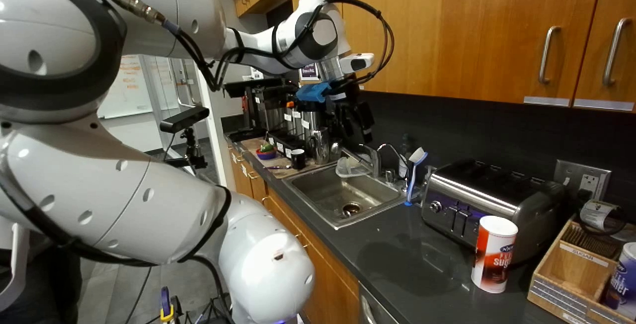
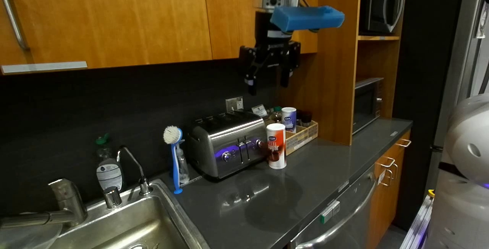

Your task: Put the white container in the box

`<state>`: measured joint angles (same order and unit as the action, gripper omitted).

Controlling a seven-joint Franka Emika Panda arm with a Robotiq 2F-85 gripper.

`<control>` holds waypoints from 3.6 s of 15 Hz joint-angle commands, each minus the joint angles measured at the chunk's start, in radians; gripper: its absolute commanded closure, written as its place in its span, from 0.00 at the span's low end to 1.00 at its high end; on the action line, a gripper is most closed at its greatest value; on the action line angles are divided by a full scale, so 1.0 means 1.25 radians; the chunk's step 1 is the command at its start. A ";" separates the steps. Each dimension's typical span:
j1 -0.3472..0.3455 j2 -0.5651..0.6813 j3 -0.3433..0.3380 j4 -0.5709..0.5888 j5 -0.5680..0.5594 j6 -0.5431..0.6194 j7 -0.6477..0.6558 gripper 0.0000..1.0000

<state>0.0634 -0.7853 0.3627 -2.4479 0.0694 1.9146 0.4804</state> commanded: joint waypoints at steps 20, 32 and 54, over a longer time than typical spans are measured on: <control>-0.050 0.323 -0.146 0.034 -0.101 0.056 -0.099 0.00; -0.057 0.429 -0.252 0.209 -0.172 -0.027 -0.411 0.00; -0.071 0.618 -0.321 0.235 -0.161 -0.011 -0.501 0.00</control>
<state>-0.0177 -0.0321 -0.0381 -2.1677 -0.1409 1.9096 -0.1448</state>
